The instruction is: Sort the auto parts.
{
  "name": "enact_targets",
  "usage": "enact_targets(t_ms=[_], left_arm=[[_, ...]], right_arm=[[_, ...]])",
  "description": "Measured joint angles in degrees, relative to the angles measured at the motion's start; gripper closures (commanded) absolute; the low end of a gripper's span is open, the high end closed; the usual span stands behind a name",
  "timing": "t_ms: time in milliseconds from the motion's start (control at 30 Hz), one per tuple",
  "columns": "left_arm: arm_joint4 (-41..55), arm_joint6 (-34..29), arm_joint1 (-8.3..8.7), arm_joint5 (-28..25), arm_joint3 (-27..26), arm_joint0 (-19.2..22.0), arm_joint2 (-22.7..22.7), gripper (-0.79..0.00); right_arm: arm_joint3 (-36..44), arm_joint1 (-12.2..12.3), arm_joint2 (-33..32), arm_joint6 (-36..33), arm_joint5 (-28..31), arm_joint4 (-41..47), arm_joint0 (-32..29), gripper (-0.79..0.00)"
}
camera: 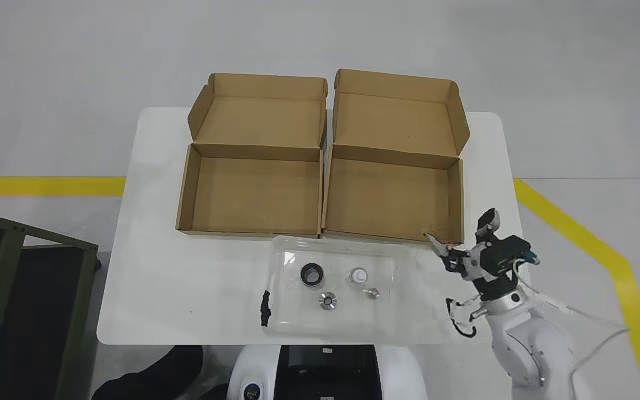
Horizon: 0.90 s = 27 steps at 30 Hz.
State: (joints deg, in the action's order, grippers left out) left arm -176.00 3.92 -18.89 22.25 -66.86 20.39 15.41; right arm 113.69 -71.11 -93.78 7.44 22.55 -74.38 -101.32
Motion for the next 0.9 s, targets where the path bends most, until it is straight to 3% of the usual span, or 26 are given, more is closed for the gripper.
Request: enact_targets(t_ms=[533, 900], left_arm=[[0.00, 0.00, 0.00, 0.00, 0.00, 0.00, 0.00, -0.785], [0.00, 0.00, 0.00, 0.00, 0.00, 0.00, 0.00, -0.785]], right_arm=[[11.13, 1.59, 6.16, -8.59, 16.57, -11.40, -0.62, -0.785], [7.57, 1.93, 15.61, -12.28, 19.67, -17.62, 2.55, -0.785]])
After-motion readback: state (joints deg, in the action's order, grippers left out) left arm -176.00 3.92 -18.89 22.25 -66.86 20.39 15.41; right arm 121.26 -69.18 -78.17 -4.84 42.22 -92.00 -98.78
